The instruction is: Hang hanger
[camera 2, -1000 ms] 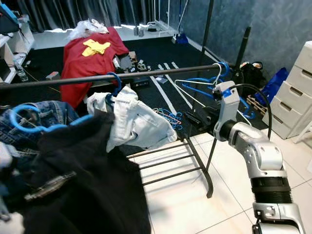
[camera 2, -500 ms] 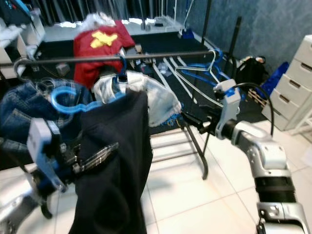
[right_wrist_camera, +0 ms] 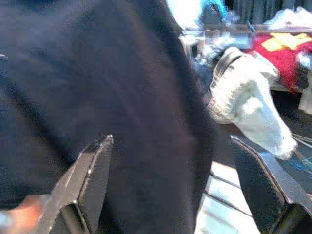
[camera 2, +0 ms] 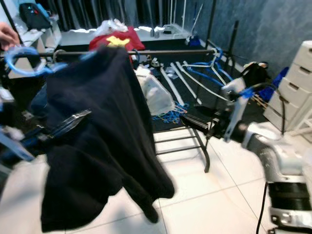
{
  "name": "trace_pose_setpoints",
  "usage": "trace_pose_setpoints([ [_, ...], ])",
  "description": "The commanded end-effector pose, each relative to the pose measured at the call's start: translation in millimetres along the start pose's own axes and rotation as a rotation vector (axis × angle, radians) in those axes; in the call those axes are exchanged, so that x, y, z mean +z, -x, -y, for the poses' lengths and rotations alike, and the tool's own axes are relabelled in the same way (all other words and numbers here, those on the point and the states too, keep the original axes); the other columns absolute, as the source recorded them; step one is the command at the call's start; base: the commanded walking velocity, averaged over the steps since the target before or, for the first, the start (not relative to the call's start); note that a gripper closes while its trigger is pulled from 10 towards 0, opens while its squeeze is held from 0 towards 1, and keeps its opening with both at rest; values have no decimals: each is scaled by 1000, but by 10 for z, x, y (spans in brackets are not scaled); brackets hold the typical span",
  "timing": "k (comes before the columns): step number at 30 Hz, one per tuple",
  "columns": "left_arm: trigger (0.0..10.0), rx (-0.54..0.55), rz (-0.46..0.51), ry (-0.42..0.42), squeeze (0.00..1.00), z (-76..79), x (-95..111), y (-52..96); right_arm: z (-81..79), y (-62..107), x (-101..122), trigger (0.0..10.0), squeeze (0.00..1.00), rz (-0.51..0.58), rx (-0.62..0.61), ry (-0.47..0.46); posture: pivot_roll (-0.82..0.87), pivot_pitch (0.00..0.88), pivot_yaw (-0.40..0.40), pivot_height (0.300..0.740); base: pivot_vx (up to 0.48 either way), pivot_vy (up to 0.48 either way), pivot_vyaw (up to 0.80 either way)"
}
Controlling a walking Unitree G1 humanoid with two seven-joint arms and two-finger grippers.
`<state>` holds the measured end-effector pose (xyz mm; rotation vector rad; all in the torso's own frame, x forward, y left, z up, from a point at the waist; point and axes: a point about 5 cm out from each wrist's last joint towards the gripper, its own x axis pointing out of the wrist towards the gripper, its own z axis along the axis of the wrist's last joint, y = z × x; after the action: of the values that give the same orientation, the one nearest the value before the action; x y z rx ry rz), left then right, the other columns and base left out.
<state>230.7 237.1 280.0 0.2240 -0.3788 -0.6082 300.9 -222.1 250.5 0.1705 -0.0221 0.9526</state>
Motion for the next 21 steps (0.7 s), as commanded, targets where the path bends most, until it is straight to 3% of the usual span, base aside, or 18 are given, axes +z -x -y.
trace_pose_setpoints([
  [1,10000,82,-39,-190,0,-232,114,6,-45,75,110,10000,0,68,71,-26,-166,0,-48,740,0,0,0],
  [3,10000,82,-39,-190,0,-232,114,6,-45,75,110,10000,0,68,71,-26,-166,0,-48,740,0,0,0],
  [4,10000,281,-77,-231,0,-423,100,-144,-22,105,151,10000,0,102,74,-35,-150,0,-52,740,0,0,0],
  [6,10000,281,-77,-231,0,-423,100,-144,-22,105,151,10000,0,102,74,-35,-150,0,-52,740,0,0,0],
  [7,10000,374,-3,-155,0,-439,109,-318,-4,97,165,10000,0,120,69,-40,-156,0,-52,740,0,0,0],
  [9,10000,374,-3,-155,0,-439,109,-318,-4,97,165,10000,0,120,69,-40,-156,0,-52,740,0,0,0],
  [10,10000,413,99,39,0,-362,77,-512,-1,63,154,10000,0,126,68,-48,-157,0,-52,740,0,0,0],
  [12,10000,413,99,39,0,-362,77,-512,-1,63,154,10000,0,126,68,-48,-157,0,-52,740,0,0,0],
  [13,10000,305,91,23,0,-161,24,-710,-19,29,107,10000,0,103,81,-48,-169,0,-48,740,0,0,0],
  [15,10000,305,91,23,0,-161,24,-710,-19,29,107,10000,0,103,81,-48,-169,0,-48,740,0,0,0],
  [16,10000,153,69,-46,0,-4,-26,-772,-39,17,67,10000,0,77,93,-42,-172,0,-45,740,0,0,0],
  [17,10000,3,9,-164,0,-6,-50,-690,-44,59,56,10000,0,51,101,-33,-183,0,-36,740,0,0,0],
  [19,10000,3,9,-164,0,-6,-50,-690,-44,59,56,10000,0,51,101,-33,-183,0,-36,740,0,0,0],
  [20,10000,-129,-51,-229,0,-58,-19,-558,-37,124,69,10000,0,31,103,-20,-183,0,-33,740,0,0,0],
  [21,10000,-129,-51,-229,0,-58,-19,-558,-37,124,69,10000,0,31,103,-20,-183,0,-33,740,0,0,0],
])
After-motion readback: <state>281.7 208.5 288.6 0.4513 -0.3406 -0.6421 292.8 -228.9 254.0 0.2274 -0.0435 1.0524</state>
